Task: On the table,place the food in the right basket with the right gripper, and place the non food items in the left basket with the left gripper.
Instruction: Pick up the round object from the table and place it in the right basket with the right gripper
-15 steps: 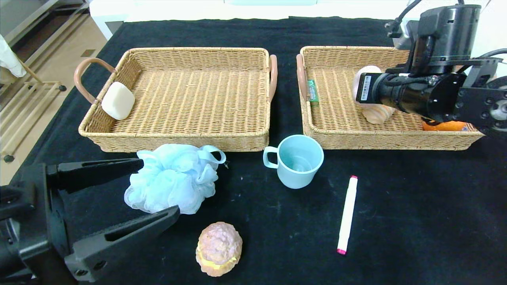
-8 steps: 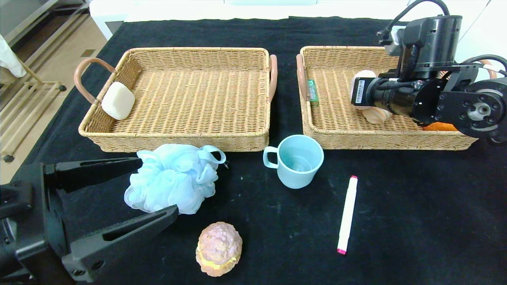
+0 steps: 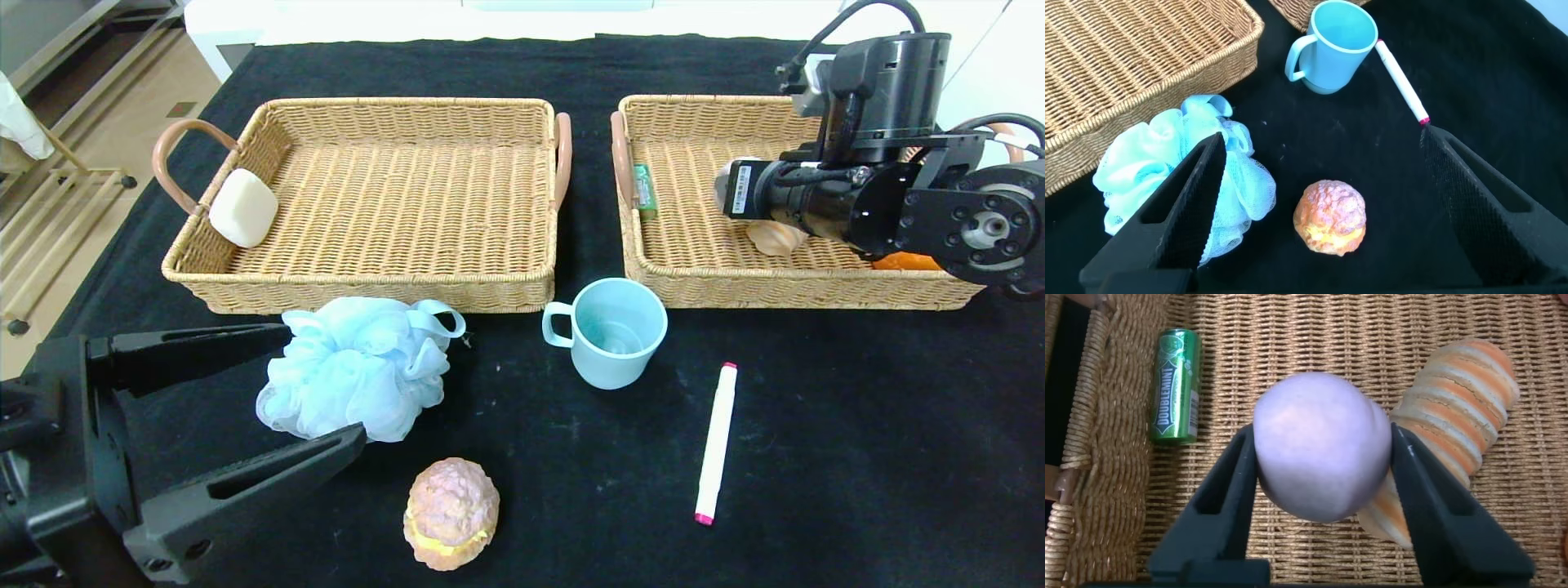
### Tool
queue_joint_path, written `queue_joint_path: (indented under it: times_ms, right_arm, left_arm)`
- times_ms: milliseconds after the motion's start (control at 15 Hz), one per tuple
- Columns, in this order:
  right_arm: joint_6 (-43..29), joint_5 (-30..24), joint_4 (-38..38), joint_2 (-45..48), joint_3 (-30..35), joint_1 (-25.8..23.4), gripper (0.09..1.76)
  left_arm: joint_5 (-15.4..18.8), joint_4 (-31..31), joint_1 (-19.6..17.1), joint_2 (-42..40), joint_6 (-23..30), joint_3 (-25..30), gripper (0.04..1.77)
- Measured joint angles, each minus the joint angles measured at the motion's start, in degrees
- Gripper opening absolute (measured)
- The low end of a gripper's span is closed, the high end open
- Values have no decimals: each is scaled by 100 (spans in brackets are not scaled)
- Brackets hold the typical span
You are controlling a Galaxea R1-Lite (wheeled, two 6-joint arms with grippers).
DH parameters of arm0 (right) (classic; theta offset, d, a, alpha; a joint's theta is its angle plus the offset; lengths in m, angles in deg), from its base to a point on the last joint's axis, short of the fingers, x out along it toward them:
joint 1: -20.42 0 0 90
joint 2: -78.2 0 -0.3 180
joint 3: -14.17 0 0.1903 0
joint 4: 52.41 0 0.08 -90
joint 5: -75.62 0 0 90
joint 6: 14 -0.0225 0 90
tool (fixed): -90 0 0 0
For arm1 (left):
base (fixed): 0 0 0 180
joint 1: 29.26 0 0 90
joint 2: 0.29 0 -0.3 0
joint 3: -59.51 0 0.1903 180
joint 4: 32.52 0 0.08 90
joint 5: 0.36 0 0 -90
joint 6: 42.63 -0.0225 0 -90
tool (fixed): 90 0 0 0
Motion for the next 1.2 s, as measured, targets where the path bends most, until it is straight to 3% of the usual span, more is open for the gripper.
queue_joint_path:
  times_ms: [333,800,1200]
  right_arm:
    - [30,5,0,28,2,6,142]
    - [77,0,179,168,69,55,159]
    - [-110,20,1802,907,323,436,165]
  left_arm:
    - [-2,2,0,0,-1,6,172]
    - [-2,0,0,0,-6,9,172]
    - [-2,-9,0,0,-6,9,172]
